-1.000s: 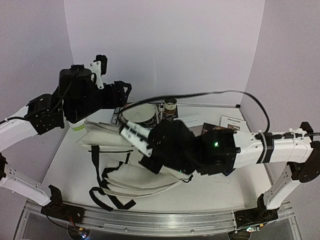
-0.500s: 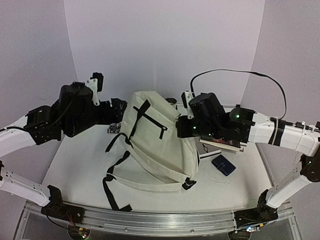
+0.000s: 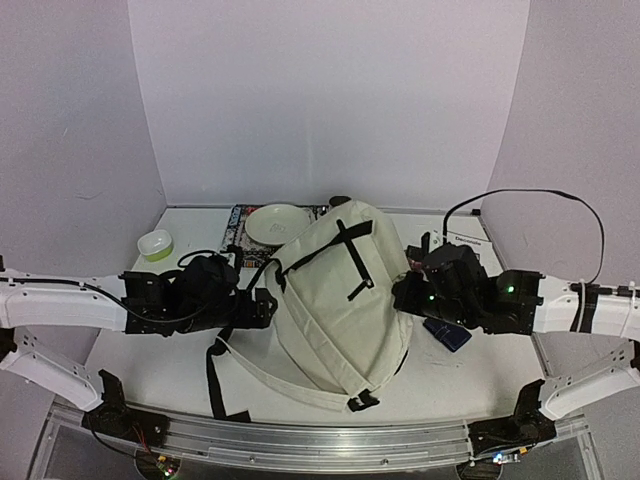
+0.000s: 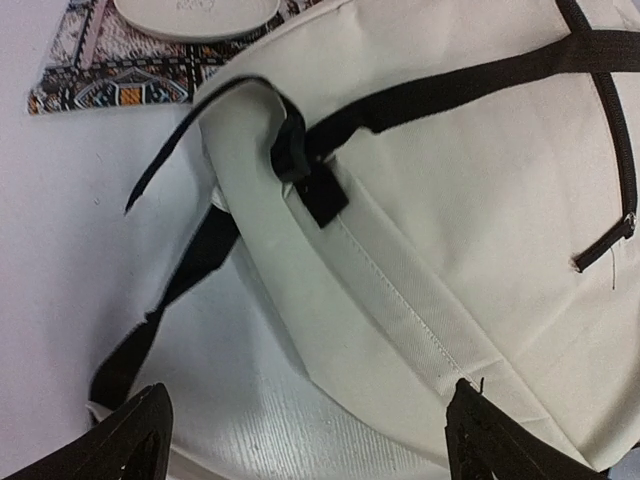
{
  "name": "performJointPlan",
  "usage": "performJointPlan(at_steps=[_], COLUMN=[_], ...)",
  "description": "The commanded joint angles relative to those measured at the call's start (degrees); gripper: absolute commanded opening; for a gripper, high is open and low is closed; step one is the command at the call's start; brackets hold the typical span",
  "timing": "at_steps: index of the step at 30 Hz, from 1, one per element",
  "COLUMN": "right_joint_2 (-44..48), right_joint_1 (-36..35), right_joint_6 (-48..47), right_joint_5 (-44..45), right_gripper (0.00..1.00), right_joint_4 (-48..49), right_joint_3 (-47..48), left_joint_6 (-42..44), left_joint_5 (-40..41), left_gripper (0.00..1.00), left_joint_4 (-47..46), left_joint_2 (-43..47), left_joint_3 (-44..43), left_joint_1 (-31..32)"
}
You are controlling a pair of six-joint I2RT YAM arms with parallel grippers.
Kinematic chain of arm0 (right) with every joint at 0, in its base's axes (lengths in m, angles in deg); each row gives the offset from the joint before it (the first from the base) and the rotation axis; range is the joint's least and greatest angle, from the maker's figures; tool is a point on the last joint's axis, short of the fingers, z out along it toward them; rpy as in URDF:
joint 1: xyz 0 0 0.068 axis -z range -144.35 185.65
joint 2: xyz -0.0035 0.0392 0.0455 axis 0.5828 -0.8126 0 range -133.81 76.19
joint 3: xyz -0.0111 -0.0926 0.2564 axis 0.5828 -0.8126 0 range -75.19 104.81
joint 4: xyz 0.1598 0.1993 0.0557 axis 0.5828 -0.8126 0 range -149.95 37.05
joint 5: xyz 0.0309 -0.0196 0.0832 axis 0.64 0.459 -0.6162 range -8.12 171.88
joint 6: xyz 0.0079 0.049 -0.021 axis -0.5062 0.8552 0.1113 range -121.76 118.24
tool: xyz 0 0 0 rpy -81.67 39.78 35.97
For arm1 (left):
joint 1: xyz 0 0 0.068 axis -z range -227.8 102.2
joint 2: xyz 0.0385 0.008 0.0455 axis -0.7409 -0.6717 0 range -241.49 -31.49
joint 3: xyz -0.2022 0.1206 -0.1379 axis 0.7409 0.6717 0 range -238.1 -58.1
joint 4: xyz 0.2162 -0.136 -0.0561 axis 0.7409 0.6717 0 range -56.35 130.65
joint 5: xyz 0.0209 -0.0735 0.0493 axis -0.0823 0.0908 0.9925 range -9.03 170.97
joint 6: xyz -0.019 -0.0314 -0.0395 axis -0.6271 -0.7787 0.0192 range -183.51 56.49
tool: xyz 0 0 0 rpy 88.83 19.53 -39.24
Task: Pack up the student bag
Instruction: Rotate the student bag at the corner of the board.
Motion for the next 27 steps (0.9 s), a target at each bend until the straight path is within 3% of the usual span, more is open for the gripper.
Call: performJointPlan(at_steps=[1, 8, 14, 17, 21, 27], right_joint_2=[1.6, 1.0, -4.5, -9.2, -16.8, -24.5], right_joint_1=[-0.4, -0.4, -1.1, -4.7, -11.9, -15.9], right_joint_6=[7.4, 7.7, 7.2, 6.5, 2.8, -4.9], right_joint_5=[2.1, -1.5, -13.2, -15.5, -15.6, -18.6], right_gripper=[0.0, 0.02, 0.06, 0.1, 0.17, 0.4], right_joint_4=[1.1, 1.6, 7.1, 9.1, 9.3, 6.0], right_joint_3=[-5.0, -7.5, -8.1, -5.9, 0.7, 10.3], left_joint_6=[-3.9, -4.8, -2.9, -0.6, 3.4, 11.9], left_joint_5=[-5.2, -10.1, -12.4, -13.5, -14.9, -12.9], left_gripper=[0.96, 0.97, 0.95, 0.92, 0.89, 0.87], left_joint_4=[-13.0, -19.1, -19.7, -19.4, -16.9, -10.3], left_joint_2=[-3.8, -13.6, -16.3, -15.7, -14.4, -11.4], left_joint_3=[1.8, 0.9, -0.3, -0.8, -2.2, -4.0], left_joint_1=[-0.2, -1.3, -3.8, -6.0, -9.8, -14.2])
